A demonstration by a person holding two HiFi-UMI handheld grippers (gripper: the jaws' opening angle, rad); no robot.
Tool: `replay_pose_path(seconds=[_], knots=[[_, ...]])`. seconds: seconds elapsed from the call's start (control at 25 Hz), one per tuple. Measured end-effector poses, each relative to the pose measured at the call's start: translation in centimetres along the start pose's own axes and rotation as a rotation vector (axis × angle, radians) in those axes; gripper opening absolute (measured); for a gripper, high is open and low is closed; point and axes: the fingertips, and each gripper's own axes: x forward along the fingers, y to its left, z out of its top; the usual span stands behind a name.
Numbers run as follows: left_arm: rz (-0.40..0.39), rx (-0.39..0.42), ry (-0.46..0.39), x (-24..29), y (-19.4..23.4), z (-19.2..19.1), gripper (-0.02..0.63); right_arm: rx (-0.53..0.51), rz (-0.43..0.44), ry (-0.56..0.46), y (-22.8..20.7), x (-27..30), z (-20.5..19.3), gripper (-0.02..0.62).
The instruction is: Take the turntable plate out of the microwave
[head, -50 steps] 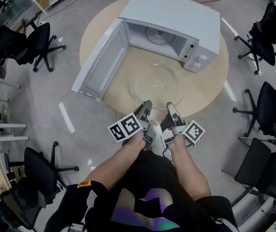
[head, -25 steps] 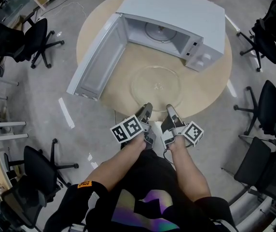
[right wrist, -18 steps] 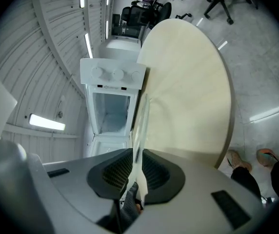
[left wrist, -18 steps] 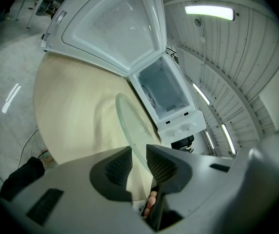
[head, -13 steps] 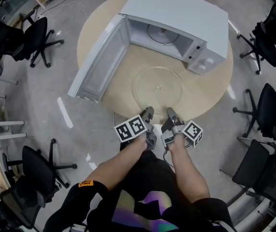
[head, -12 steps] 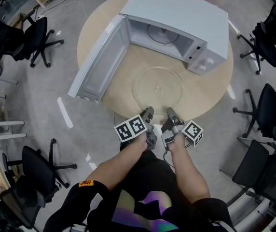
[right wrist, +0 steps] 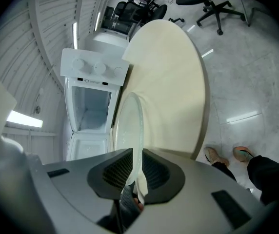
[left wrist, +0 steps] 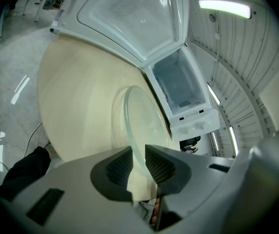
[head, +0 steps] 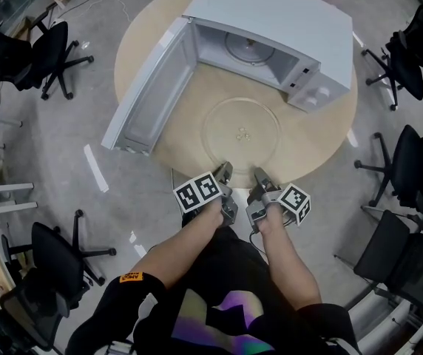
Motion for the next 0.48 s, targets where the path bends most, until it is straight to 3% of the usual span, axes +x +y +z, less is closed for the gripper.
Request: replay_pose_path(seconds=[0.32,0.48], knots=[[-0.028,0.113,0.193,0.5,0.3,-1.1,0.123,-0.023,-0.070,-0.038,-0.9,0.1,0.4,0.046],[-0.033,0.133,0.249,0.3,0.4,-1.4,0.124,-0.037,-0.109,-0.026,-1.2,0.1,0.3,0.048]])
